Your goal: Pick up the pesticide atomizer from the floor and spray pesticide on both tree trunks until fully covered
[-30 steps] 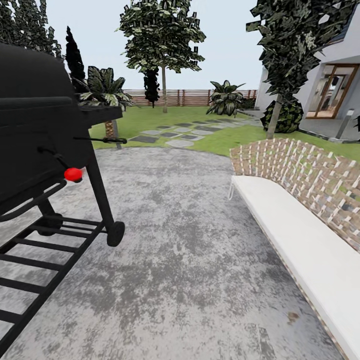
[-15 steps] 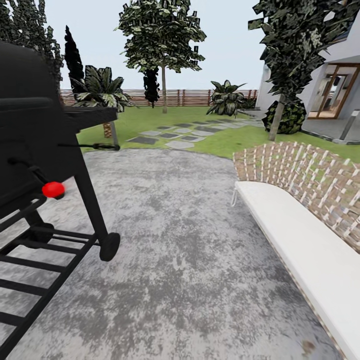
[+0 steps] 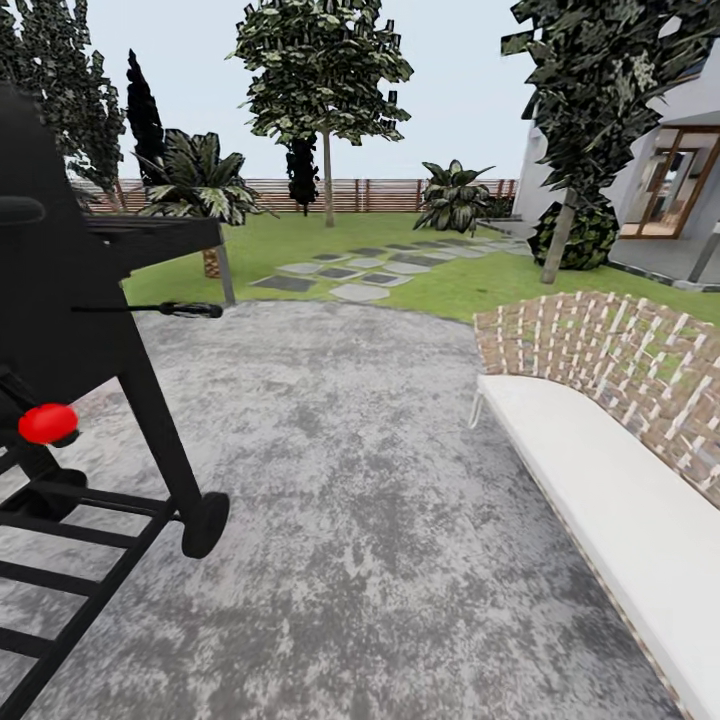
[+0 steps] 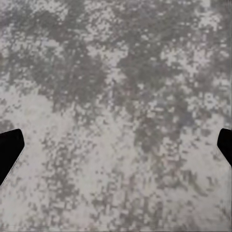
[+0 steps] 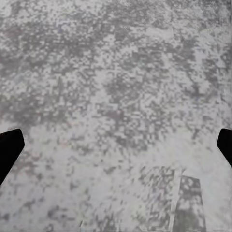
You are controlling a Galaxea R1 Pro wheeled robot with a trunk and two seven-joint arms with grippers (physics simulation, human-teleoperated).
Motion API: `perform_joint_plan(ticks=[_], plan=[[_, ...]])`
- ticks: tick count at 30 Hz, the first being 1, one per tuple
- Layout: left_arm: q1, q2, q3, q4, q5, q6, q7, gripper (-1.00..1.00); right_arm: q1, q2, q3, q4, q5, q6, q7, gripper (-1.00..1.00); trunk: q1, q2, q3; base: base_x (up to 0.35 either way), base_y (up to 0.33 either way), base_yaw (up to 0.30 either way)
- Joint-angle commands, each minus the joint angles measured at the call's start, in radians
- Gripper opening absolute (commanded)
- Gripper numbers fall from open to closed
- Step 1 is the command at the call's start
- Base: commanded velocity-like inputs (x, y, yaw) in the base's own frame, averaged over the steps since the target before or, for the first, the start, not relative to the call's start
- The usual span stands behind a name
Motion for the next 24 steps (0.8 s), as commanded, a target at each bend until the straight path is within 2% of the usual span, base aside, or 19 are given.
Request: perform_joint_plan(ticks=[1, 15, 24], plan=[[0.0, 0.0, 0.0, 0.0, 0.0, 0.0, 0.0, 1.0, 0.0, 0.001, 0.0, 0.0, 0.0, -0.004, 0.0, 1.0, 0.0, 0.0, 0.0, 0.34, 0.0, 0.0], [0.0, 0.005, 0.0, 0.0, 0.0, 0.002, 0.0, 1.0, 0.0, 0.001, 0.0, -0.002, -0.001, -0.01, -0.001, 1.0, 0.0, 0.0, 0.0, 0.34, 0.0, -0.002], [0.0, 0.004, 0.0, 0.001, 0.0, 0.002, 0.0, 1.0, 0.0, 0.001, 0.0, -0.002, -0.001, -0.01, -0.002, 1.0, 0.0, 0.0, 0.0, 0.328, -0.084, -0.219]])
